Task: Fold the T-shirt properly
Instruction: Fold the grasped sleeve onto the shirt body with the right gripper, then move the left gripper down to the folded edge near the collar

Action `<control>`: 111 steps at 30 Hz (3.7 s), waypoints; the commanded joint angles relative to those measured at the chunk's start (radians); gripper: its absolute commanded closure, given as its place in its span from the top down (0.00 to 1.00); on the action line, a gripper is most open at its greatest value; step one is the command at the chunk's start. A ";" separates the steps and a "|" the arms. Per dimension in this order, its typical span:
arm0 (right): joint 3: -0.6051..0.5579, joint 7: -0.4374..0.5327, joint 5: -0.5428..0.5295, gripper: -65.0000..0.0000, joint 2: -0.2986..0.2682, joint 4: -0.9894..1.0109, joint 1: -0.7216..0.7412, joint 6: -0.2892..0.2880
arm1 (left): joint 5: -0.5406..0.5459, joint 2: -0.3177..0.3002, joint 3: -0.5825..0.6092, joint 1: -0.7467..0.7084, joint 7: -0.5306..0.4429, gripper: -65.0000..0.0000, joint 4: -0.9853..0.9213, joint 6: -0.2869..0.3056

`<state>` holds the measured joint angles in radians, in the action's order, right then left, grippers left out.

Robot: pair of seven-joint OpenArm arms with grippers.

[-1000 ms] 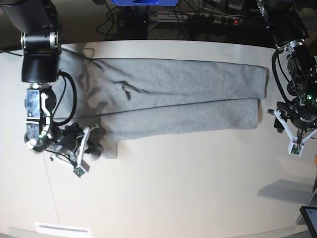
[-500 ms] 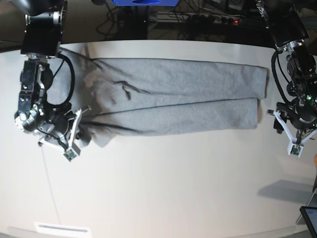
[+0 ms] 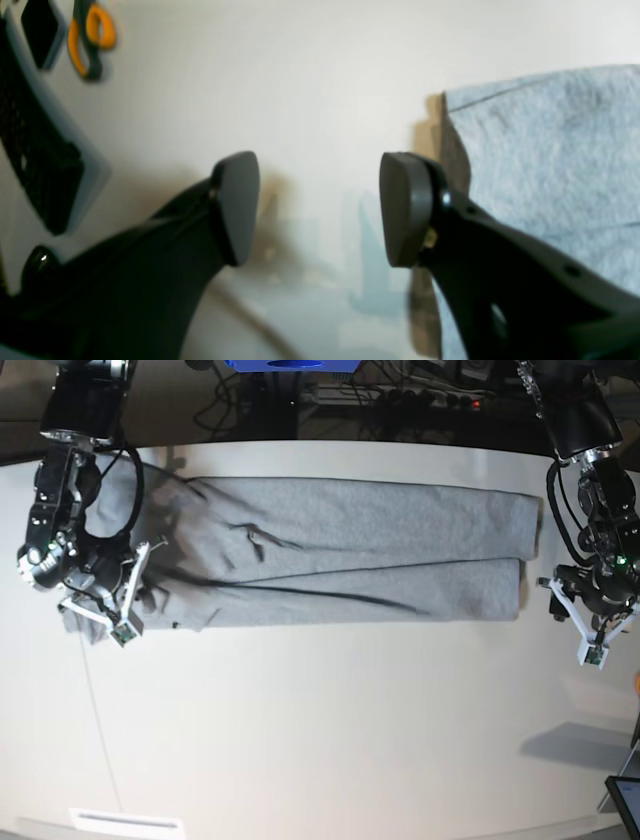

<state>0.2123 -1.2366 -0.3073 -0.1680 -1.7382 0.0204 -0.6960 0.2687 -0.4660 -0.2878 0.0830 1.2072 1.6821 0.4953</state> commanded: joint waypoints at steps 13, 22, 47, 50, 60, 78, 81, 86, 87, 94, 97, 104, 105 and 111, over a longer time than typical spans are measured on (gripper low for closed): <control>0.006 -0.035 -0.010 0.00 -0.009 -0.101 -0.067 -0.002 | -0.003 -0.021 -0.006 0.022 -0.016 0.58 -0.003 -0.005; 0.045 -0.036 -0.010 0.00 -0.008 -0.108 -0.130 -0.002 | -0.003 -0.023 -0.006 0.022 -0.016 0.58 0.000 -0.005; 0.100 -0.087 -0.006 0.27 0.069 -0.131 -0.193 -0.002 | -0.003 -0.021 -0.006 0.022 -0.016 0.58 -0.004 -0.005; 0.126 -0.087 -0.006 0.43 0.072 -0.131 -0.208 -0.002 | -0.003 -0.021 -0.006 0.022 -0.016 0.58 -0.004 -0.005; 0.233 -0.085 -0.005 0.52 0.080 -0.148 -0.231 -0.002 | 0.008 0.036 -0.011 0.045 -0.016 0.58 0.023 0.049; 0.302 0.030 -0.005 0.52 0.040 -0.228 -0.213 0.174 | 0.008 0.218 -0.020 0.220 -0.008 0.58 -0.153 0.197; 0.299 0.030 -0.005 0.52 0.040 -0.225 -0.213 0.174 | 0.008 0.218 -0.034 0.235 -0.008 0.57 -0.188 0.197; 0.299 0.030 -0.005 0.52 0.040 -0.225 -0.213 0.174 | 0.010 0.217 -0.064 0.289 0.033 0.57 -0.256 0.156; 0.299 0.030 -0.005 0.52 0.040 -0.223 -0.213 0.174 | 0.017 0.215 -0.077 0.308 0.056 0.57 -0.287 0.156; 0.298 0.030 -0.005 0.52 0.046 -0.223 -0.213 0.172 | 0.188 0.211 -0.136 0.344 0.082 0.57 -0.396 0.153; 0.299 0.030 -0.005 0.52 0.046 -0.223 -0.216 0.169 | 0.205 0.215 -0.135 0.344 0.079 0.57 -0.445 0.153; 0.299 0.030 -0.005 0.52 0.046 -0.223 -0.234 0.166 | 0.205 0.215 -0.135 0.366 0.076 0.57 -0.526 0.151; 0.299 0.030 -0.005 0.52 0.046 -0.223 -0.236 0.166 | 0.205 0.215 -0.135 0.369 0.076 0.57 -0.534 0.151; 0.301 0.030 -0.005 0.52 0.046 -0.223 -0.236 0.166 | 0.205 0.215 -0.135 0.369 0.076 0.57 -0.535 0.151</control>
<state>0.5083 -1.2236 -0.3073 -0.1123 -1.9476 -0.2222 -0.5259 0.4534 -0.2359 -0.4229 0.4236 1.2945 1.1316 0.6510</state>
